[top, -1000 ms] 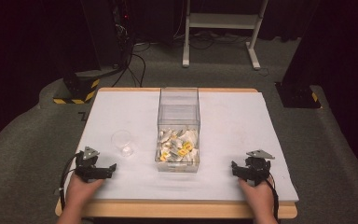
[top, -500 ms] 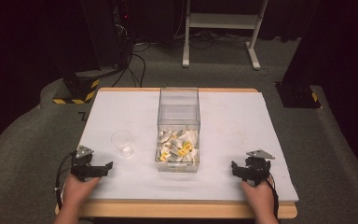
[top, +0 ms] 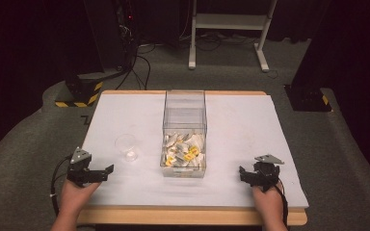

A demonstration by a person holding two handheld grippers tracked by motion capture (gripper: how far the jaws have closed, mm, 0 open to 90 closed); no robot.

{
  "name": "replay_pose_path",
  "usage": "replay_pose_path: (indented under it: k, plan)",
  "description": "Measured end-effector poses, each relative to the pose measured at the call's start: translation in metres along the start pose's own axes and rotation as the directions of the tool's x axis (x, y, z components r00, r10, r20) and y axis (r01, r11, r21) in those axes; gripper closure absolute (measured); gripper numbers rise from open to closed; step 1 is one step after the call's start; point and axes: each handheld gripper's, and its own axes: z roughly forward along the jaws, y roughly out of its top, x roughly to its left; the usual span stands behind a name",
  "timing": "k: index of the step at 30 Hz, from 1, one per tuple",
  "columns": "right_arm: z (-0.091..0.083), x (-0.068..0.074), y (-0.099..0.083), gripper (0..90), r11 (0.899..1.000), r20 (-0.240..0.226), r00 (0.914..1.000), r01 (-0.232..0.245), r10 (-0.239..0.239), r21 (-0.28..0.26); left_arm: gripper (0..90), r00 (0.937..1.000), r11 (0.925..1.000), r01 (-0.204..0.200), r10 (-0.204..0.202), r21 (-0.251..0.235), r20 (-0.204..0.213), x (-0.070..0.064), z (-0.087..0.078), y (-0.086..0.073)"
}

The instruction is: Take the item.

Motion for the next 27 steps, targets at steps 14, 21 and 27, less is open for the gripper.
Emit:
replay_pose_path:
  k: [14,21,27]
  plan:
    - [0.0,0.0,0.0,10.6,1.0,-0.001,1.0,-0.003,0.003,0.002,0.4,0.9994,0.9989,-0.034,0.034,-0.033,0.007,-0.014,-0.014,0.026]
    - [0.0,0.0,0.0,10.6,1.0,0.0,1.0,-0.002,0.002,0.002,0.4,0.9983,0.9977,-0.047,0.049,-0.049,0.031,-0.028,-0.017,0.038]
    - [0.0,0.0,0.0,10.6,1.0,-0.001,1.0,-0.002,0.002,0.003,0.4,0.9956,0.9961,-0.065,0.069,-0.06,0.063,-0.043,-0.019,0.046]
